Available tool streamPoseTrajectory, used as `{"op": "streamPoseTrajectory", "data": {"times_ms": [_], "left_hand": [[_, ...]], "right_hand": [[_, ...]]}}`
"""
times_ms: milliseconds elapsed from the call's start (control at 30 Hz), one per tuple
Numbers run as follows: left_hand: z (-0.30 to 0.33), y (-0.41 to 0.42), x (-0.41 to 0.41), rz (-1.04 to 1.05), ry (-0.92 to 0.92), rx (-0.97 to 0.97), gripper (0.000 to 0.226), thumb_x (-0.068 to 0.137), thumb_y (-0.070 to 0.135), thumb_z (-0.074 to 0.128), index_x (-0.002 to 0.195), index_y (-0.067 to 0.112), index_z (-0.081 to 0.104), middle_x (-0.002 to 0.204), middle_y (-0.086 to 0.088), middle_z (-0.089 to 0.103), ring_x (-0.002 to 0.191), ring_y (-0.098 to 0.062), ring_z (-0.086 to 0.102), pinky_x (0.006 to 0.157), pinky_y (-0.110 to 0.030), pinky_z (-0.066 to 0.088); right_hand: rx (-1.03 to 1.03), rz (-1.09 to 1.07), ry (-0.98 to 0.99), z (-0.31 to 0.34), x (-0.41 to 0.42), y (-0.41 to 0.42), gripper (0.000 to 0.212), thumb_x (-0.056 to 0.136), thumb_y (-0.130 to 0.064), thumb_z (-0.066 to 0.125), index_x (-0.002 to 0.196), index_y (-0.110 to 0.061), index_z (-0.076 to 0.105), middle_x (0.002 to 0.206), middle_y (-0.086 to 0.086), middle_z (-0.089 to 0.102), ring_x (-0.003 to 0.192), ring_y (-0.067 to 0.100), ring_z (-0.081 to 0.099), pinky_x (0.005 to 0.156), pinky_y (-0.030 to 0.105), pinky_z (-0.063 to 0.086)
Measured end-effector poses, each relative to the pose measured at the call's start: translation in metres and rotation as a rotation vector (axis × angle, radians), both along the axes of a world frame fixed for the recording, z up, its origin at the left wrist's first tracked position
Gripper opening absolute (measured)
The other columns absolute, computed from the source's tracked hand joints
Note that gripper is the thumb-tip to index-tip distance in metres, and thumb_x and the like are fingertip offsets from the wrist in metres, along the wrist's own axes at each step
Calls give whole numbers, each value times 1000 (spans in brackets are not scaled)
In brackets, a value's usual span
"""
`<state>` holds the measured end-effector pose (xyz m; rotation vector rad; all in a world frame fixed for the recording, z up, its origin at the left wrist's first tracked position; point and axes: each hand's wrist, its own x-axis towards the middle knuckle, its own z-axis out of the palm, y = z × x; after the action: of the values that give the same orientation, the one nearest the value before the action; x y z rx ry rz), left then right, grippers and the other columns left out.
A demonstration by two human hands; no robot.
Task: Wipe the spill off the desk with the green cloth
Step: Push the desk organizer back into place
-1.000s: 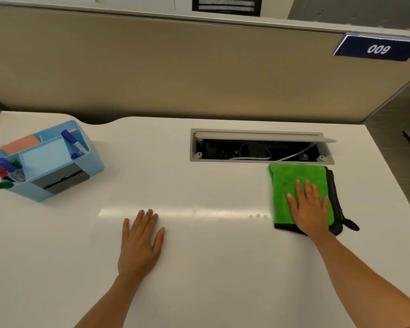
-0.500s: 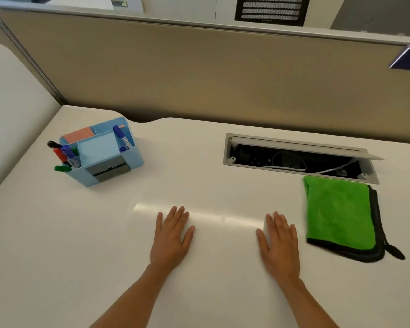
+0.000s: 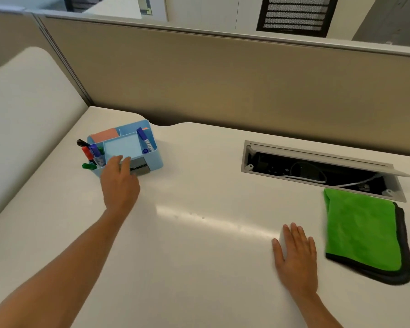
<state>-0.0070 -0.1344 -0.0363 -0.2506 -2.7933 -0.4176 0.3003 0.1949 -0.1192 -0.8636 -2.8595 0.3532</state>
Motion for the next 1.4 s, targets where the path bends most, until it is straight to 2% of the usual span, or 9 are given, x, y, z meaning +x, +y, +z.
{"op": "streamPoseTrajectory", "data": {"times_ms": [100,267,500,667,900,1067,1233,1400], "left_hand": [[6,-15,-20,7,-43,-65,44,82,-1,62,124,-5,52,119,-30,56,107,-46,52,90,-55,45],[10,-21,-34,-48,-51,-197,20,82,-3,61,101,-5,56,97,-27,57,86,-45,50,72,-52,41],[18,-15,-38,-46,-149,-241,24,83,2,64,100,2,48,100,-24,53,92,-42,45,71,-57,42],[28,-23,-50,-172,-168,-174,14,83,-2,62,90,2,50,93,-24,56,84,-37,45,60,-47,40],[32,-11,-46,-221,-150,-158,14,81,-4,64,85,3,53,87,-20,57,79,-33,46,58,-45,41],[38,24,-39,-278,-122,-128,15,82,-5,63,86,6,54,88,-16,58,79,-29,48,58,-42,45],[43,70,-33,-382,-106,-112,12,85,-1,61,85,7,53,89,-17,58,80,-28,45,57,-39,39],[38,117,-29,-462,-123,-116,10,87,4,61,91,10,54,97,-16,60,84,-21,41,61,-33,38]], "right_hand": [[-1,-7,7,2,0,-1,64,93,-48,28,139,-8,47,148,14,45,141,27,36,119,48,19],[-2,-5,-14,-1,-1,0,60,94,-45,35,141,-9,45,150,12,43,142,25,33,119,48,19],[3,-8,-6,-9,1,3,62,94,-49,29,140,-11,45,149,11,44,142,24,34,119,46,18],[6,-11,-3,-10,0,4,61,95,-49,30,140,-11,46,149,11,44,142,24,34,119,46,18],[-5,-22,13,-9,0,5,60,94,-49,33,140,-13,47,149,10,45,142,23,34,119,45,18],[-3,-12,24,-10,1,5,60,94,-48,34,140,-12,47,148,10,45,142,22,34,119,46,19],[1,-6,45,-12,1,4,59,94,-48,33,138,-11,49,147,10,47,141,23,36,118,46,20],[-6,-15,64,-13,1,5,57,94,-46,36,137,-12,50,146,10,48,140,23,38,117,46,21]]}}
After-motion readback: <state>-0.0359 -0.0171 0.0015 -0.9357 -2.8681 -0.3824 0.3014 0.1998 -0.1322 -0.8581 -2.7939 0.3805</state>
